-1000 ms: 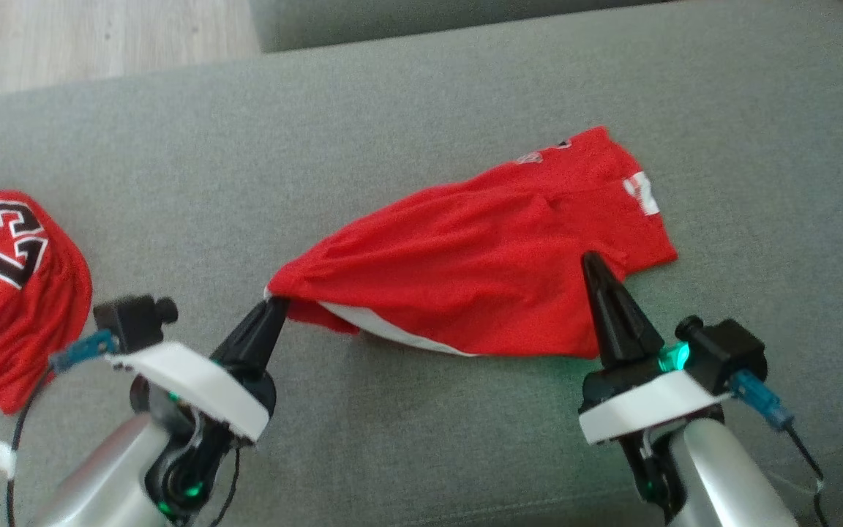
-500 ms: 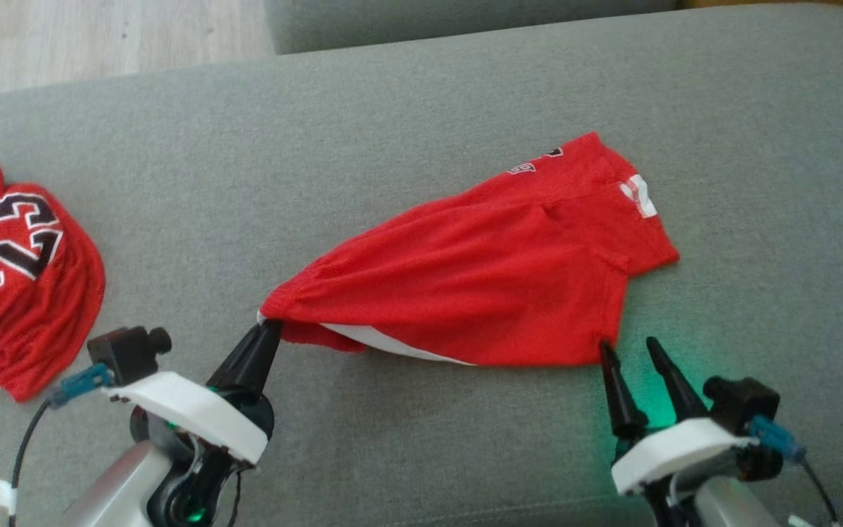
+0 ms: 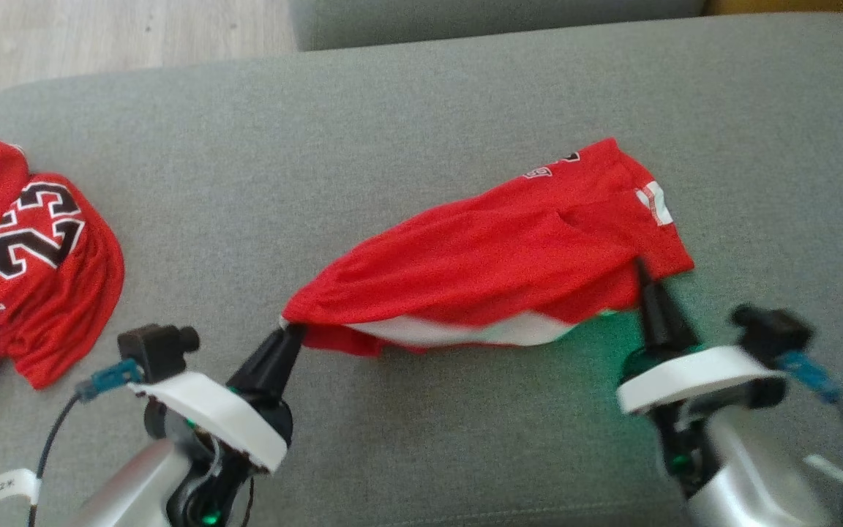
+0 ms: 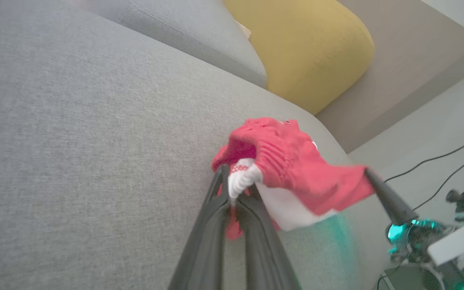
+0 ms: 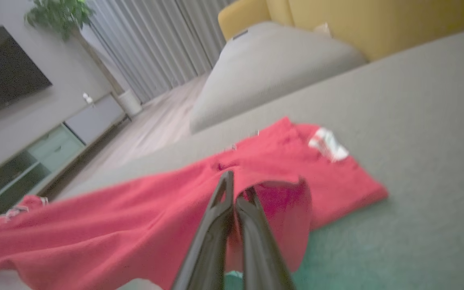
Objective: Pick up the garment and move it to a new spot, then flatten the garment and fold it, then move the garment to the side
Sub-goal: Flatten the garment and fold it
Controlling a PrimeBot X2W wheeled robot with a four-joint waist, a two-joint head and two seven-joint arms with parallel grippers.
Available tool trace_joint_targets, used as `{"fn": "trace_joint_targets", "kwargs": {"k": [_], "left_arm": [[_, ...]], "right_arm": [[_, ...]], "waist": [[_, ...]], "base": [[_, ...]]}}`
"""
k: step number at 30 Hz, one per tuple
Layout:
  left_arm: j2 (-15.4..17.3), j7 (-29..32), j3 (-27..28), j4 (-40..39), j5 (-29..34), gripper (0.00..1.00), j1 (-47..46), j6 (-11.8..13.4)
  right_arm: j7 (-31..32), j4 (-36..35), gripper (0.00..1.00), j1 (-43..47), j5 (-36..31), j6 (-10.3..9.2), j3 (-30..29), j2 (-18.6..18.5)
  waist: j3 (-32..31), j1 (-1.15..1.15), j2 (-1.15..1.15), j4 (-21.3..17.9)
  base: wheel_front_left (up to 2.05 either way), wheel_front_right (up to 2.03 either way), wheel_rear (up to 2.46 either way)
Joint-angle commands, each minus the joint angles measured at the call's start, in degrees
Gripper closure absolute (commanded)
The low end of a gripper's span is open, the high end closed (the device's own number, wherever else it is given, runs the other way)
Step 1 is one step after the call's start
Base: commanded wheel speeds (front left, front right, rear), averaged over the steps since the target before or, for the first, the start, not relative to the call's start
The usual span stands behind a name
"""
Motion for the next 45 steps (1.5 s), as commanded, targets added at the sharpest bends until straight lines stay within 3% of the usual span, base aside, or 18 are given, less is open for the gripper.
{"fn": "trace_joint_targets", "kwargs": {"k": [1,6,9,13,18,19,20,21,28,39,45], "left_arm": [[2.42,-0.19,0.90,-1.94,1.17,1.00,-1.52,-0.47],[4.66,5.01,-3.19,-8.63,-1.75,1.00,0.18,-0.99],[6.16,10.14,-5.68,-17.13,-8.60,1.00,0.62,-1.06],[8.07,14.93,-5.50,-27.43,-19.85,1.00,0.27,-1.08],[7.22,14.44,-2.35,-30.07,-26.46,1.00,-0.81,-1.09],[6.53,13.87,-1.52,-29.80,-27.59,1.00,-0.99,-1.09],[5.79,13.26,-0.76,-29.10,-28.52,1.00,-1.10,-1.09],[5.15,12.83,-0.27,-28.18,-28.90,1.00,-1.33,-1.09],[3.05,11.52,-1.16,-21.47,-25.09,1.00,-3.03,-1.09],[5.56,6.59,-7.76,-14.27,-14.93,1.00,-3.35,-1.09],[5.81,4.68,-10.98,-11.83,-13.32,1.00,-5.48,-1.10]], "right_arm": [[-0.22,-6.53,1.00,1.03,0.69,0.39,-1.58,-0.90],[-0.22,-18.85,1.00,5.17,2.17,0.39,-7.65,-3.59],[0.01,-22.49,1.00,5.47,2.91,0.39,-9.33,-5.90],[3.92,-21.80,1.00,1.78,1.52,0.39,-10.38,-8.32],[7.53,-14.93,1.00,-5.87,1.99,0.39,-7.76,-7.75],[7.70,-12.27,0.92,-7.96,1.89,0.39,-7.11,-7.46],[7.51,-9.60,0.15,-9.97,1.27,0.39,-6.35,-7.35],[6.93,-7.10,0.00,-11.78,0.17,0.39,-5.52,-7.43],[4.26,-0.54,0.00,-13.85,0.65,0.39,-0.07,-10.06],[8.48,-4.97,0.00,-4.52,6.86,0.39,3.20,-14.83],[9.54,-3.10,0.00,-9.24,0.47,0.39,6.31,-17.68]], "waist": [[-0.90,0.00,0.00,-0.18],[-2.34,0.00,0.00,0.32],[-2.51,0.00,0.00,1.35],[-1.33,0.00,0.00,3.24],[0.47,0.00,0.00,4.82],[0.88,0.00,0.00,5.07],[1.31,0.00,0.00,5.33],[1.76,0.00,0.00,5.63],[4.00,0.00,0.00,6.56],[5.83,0.00,0.00,6.80],[7.27,0.00,0.00,8.31]], "base": [[0.00,0.00,0.00],[0.00,0.00,0.00],[0.00,0.00,0.00],[0.00,0.00,0.00],[0.00,0.00,0.00],[0.00,0.00,0.00],[0.00,0.00,0.00],[0.00,0.00,0.00],[0.00,0.00,0.00],[0.00,0.00,0.00],[0.00,0.00,0.00]]}}
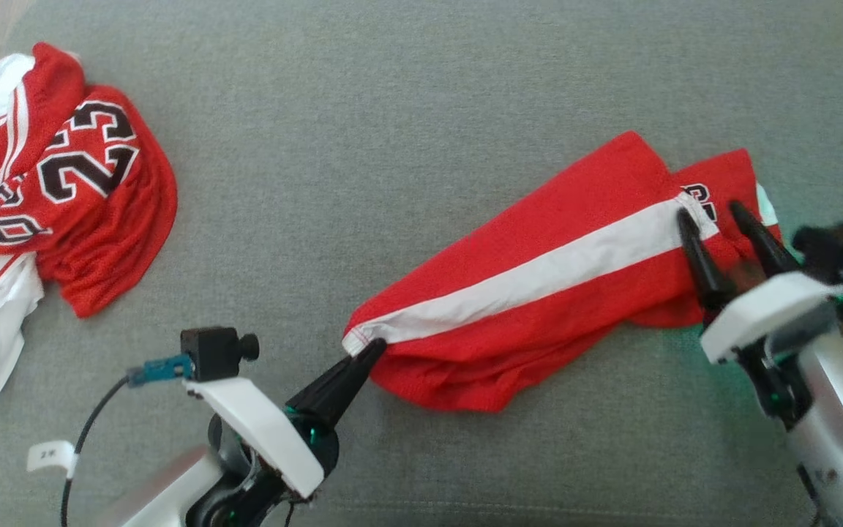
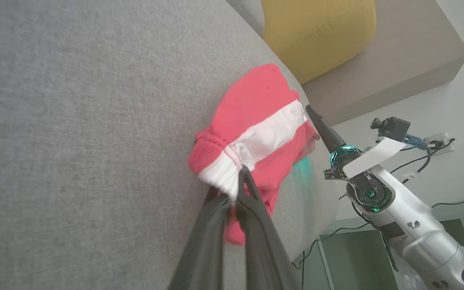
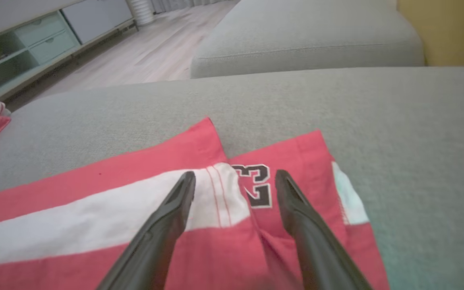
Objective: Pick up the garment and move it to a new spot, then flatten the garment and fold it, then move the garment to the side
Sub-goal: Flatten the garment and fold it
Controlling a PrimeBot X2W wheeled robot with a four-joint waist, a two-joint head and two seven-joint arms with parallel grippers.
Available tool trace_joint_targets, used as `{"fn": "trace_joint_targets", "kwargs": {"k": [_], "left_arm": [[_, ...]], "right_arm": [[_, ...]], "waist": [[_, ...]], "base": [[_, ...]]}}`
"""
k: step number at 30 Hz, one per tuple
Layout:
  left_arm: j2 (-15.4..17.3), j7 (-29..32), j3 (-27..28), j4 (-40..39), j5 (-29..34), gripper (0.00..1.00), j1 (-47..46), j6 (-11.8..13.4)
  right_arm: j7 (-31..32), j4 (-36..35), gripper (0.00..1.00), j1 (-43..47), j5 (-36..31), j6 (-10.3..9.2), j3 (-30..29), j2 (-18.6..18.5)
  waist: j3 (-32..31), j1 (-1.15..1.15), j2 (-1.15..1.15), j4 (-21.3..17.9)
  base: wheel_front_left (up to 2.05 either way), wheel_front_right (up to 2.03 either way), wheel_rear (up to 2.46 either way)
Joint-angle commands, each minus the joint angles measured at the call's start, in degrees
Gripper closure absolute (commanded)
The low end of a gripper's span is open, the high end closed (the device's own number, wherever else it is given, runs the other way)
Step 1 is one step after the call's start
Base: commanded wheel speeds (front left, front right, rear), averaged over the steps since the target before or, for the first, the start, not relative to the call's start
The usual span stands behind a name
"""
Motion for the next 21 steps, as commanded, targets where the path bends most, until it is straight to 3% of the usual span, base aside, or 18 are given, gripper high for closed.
{"fn": "trace_joint_targets", "kwargs": {"k": [1,3,4,5,6,7,15,21], "left_arm": [[1.50,-0.97,1.44,-0.92,0.21,1.00,-2.81,-0.37],[1.38,-1.40,0.55,-0.55,0.23,1.00,-3.44,-0.37],[1.31,-1.61,0.13,-0.42,0.15,1.00,-3.73,-0.37],[1.27,-1.84,-0.25,-0.29,0.05,1.00,-4.01,-0.37],[1.24,-2.09,-0.60,-0.16,-0.07,1.00,-4.26,-0.37],[1.25,-2.36,-0.91,-0.05,-0.19,1.00,-4.47,-0.37],[2.23,-4.77,-2.36,1.71,0.52,1.00,-5.42,-0.37],[2.99,-6.87,-0.05,1.97,4.04,1.00,-6.85,-0.37]], "right_arm": [[0.38,-0.74,0.00,-1.60,-0.77,0.39,1.62,-0.83],[1.39,0.36,0.02,-2.69,-1.35,0.39,3.09,-0.98],[1.84,0.74,0.18,-3.06,-1.49,0.39,3.88,-1.13],[2.20,1.01,0.47,-3.34,-1.53,0.39,4.60,-1.27],[2.25,1.19,0.68,-3.55,-1.42,0.39,5.08,-1.39],[2.22,1.39,0.98,-3.67,-1.19,0.39,5.37,-1.44],[0.65,1.77,1.00,-3.44,0.04,0.39,6.09,-1.98],[-3.58,-0.55,1.00,-3.29,-0.35,0.39,2.70,-2.38]], "waist": [[0.24,-0.01,0.00,0.41],[0.29,-0.01,0.00,0.76],[0.29,-0.01,0.00,0.91],[0.29,-0.01,0.00,1.02],[0.26,-0.01,0.00,1.08],[0.22,-0.01,0.00,1.10],[-0.63,-0.01,0.00,0.49],[-2.29,-0.01,0.00,-0.73]], "base": [[0.00,0.00,0.00],[0.00,0.00,0.00],[0.00,0.00,0.00],[0.00,0.00,0.00],[0.00,0.00,0.00],[0.00,0.00,0.00],[0.00,0.00,0.00],[0.00,0.00,0.00]]}}
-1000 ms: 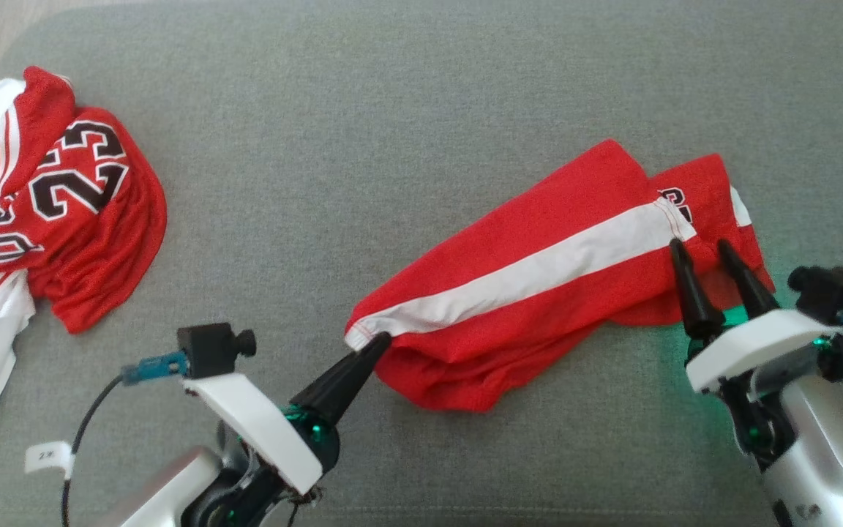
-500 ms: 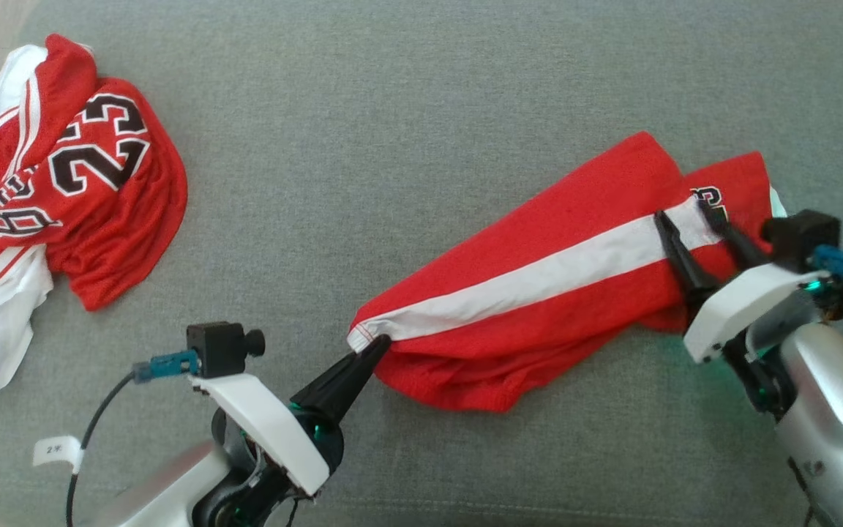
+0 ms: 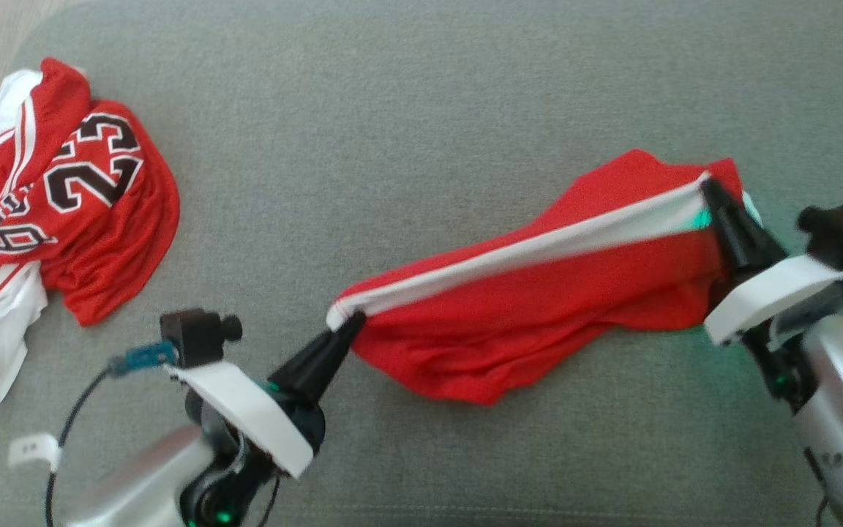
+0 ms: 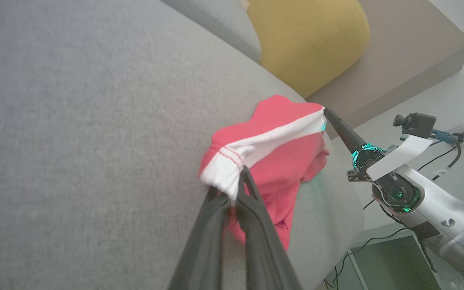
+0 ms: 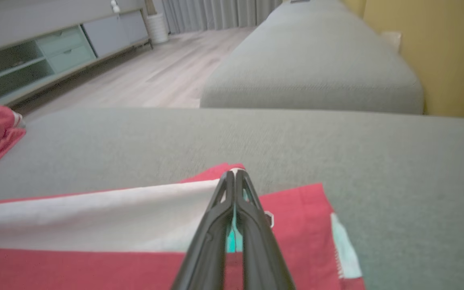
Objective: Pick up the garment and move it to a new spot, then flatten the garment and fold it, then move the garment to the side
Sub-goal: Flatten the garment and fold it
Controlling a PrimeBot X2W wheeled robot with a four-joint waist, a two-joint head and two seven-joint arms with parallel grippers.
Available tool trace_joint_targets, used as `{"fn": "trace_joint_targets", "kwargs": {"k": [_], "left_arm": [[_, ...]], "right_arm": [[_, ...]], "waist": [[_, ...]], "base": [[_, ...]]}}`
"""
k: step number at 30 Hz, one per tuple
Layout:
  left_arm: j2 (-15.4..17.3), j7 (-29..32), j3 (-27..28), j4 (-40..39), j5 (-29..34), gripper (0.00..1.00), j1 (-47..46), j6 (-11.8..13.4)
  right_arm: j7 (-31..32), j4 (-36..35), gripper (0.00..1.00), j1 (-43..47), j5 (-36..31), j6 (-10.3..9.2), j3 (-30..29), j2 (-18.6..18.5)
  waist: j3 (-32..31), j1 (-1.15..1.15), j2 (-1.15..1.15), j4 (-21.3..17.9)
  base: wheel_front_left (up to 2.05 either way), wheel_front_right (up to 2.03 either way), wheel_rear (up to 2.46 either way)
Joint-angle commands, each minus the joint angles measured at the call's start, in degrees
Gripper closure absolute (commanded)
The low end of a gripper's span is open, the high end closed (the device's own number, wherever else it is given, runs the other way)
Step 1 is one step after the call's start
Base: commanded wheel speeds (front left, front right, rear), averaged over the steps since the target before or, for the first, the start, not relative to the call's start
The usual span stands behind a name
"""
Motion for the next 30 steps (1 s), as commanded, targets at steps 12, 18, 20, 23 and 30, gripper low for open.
{"fn": "trace_joint_targets", "kwargs": {"k": [12,18,20,23,30], "left_arm": [[0.84,3.58,5.91,-1.82,10.06,1.00,-31.14,-0.37],[-5.34,2.54,6.86,7.41,15.06,1.00,-51.48,-0.37],[-7.16,1.16,6.94,10.45,16.58,1.00,-56.25,-0.37],[-9.29,-0.58,7.54,13.16,18.64,1.00,-60.01,-0.37],[-9.92,-1.17,7.86,9.95,20.27,1.00,-50.34,-0.37]], "right_arm": [[-0.89,-12.15,1.00,-15.88,-3.20,0.39,-13.60,-2.46],[-2.65,-10.89,1.00,-31.14,-6.86,0.39,-17.22,-2.80],[-3.82,-10.32,1.00,-34.74,-8.16,0.39,-18.03,-2.98],[-4.95,-10.35,1.00,-37.51,-9.03,0.39,-19.15,-3.08],[-5.86,-14.19,1.00,-28.94,-8.35,0.39,-20.99,-2.59]], "waist": [[4.83,0.00,0.00,-4.63],[10.74,0.00,0.00,-6.58],[11.87,0.00,0.00,-7.01],[12.64,0.00,0.00,-7.40],[10.80,0.00,0.00,-7.58]], "base": [[0.00,0.00,0.00],[0.00,0.00,0.00],[0.00,0.00,0.00],[0.00,0.00,0.00],[0.00,0.00,0.00]]}}
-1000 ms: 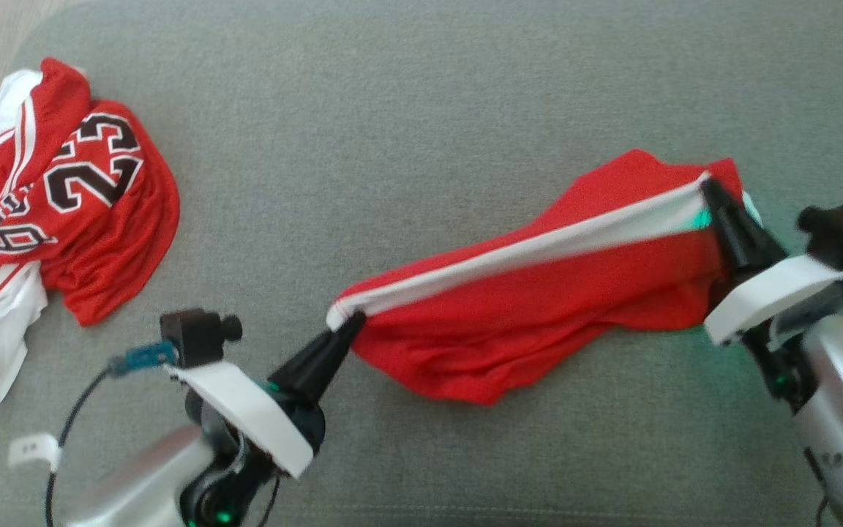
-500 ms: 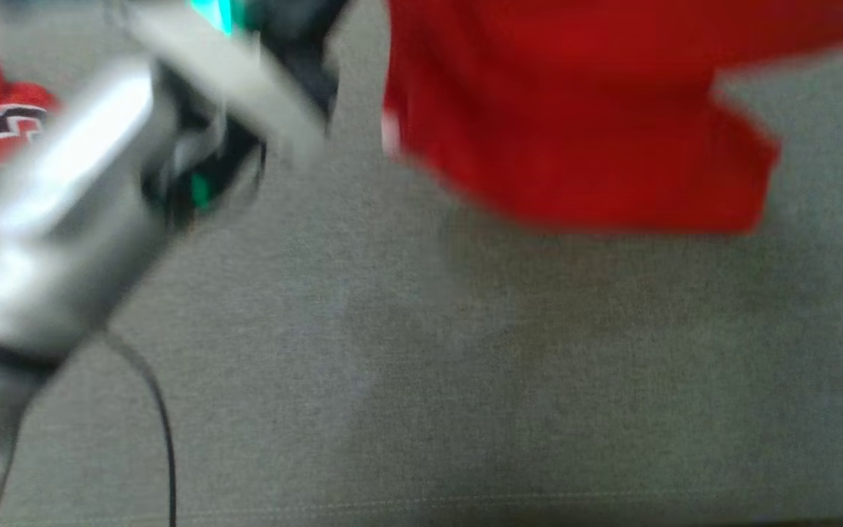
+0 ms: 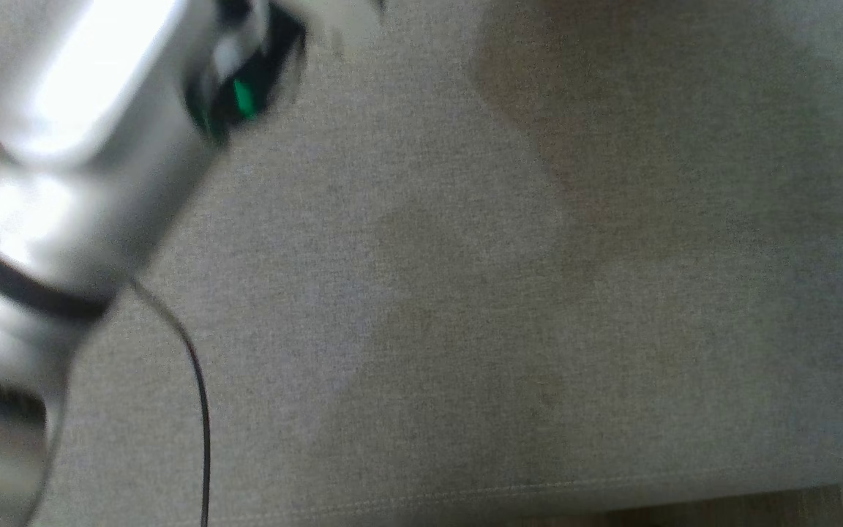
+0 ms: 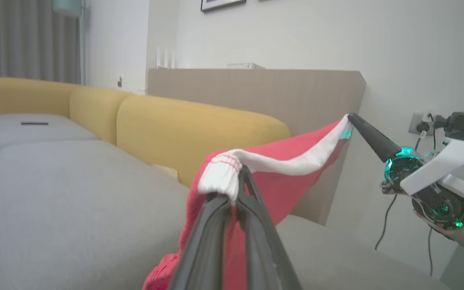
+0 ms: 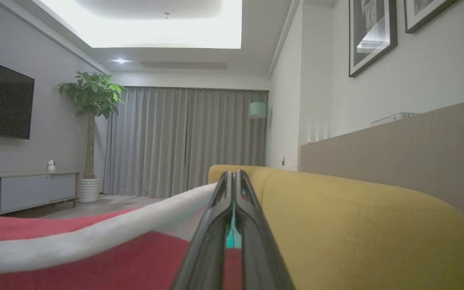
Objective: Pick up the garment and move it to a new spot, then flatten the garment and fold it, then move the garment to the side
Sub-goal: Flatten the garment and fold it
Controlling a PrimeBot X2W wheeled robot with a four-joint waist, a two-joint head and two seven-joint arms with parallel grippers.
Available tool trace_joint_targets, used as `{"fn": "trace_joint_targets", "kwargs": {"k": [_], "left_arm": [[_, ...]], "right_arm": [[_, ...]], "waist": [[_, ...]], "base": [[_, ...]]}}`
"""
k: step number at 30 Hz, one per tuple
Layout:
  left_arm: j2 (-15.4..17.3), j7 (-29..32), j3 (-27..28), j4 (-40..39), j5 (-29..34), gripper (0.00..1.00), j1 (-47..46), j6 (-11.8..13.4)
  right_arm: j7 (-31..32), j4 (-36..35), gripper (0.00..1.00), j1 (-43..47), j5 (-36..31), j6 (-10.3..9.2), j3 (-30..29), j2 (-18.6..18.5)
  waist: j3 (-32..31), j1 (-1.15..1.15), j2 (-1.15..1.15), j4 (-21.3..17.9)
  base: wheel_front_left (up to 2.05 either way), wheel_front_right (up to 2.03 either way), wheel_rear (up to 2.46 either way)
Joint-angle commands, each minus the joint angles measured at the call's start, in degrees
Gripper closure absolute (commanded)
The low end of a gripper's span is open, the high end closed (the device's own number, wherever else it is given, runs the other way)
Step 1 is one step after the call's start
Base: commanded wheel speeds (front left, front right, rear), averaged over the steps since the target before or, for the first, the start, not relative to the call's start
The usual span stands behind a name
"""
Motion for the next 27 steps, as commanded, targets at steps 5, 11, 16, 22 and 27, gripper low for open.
{"fn": "trace_joint_targets", "kwargs": {"k": [5,11,16,22,27], "left_arm": [[4.46,-0.27,1.46,-7.57,1.24,1.00,15.53,-0.35],[6.95,-0.27,-0.46,-11.63,2.42,1.00,31.41,-0.34],[8.64,-0.28,-0.73,-15.92,3.98,1.00,44.43,1.67],[11.23,-0.08,-3.19,-20.76,5.16,1.00,51.96,4.32],[13.25,2.12,-3.74,-26.03,3.91,1.00,54.35,5.88]], "right_arm": [[0.68,-10.32,1.00,16.19,0.97,0.39,-3.89,2.32],[6.12,-22.34,1.00,34.32,-0.06,0.39,-8.21,7.65],[11.56,-31.21,1.00,49.07,-0.74,0.39,-9.78,11.90],[15.42,-38.42,1.00,58.49,-0.76,0.39,-11.71,13.75],[18.97,-43.95,1.00,62.11,-1.30,0.39,-11.49,12.57]], "waist": [[-4.41,0.00,0.00,0.17],[-8.39,0.00,0.00,-0.12],[-10.13,0.00,0.00,-1.56],[-10.76,0.00,0.00,-1.42],[-10.95,0.00,0.00,-0.57]], "base": [[0.00,0.00,0.00],[0.00,0.00,0.00],[0.00,0.00,0.00],[0.00,0.00,0.00],[0.00,0.00,0.00]]}}
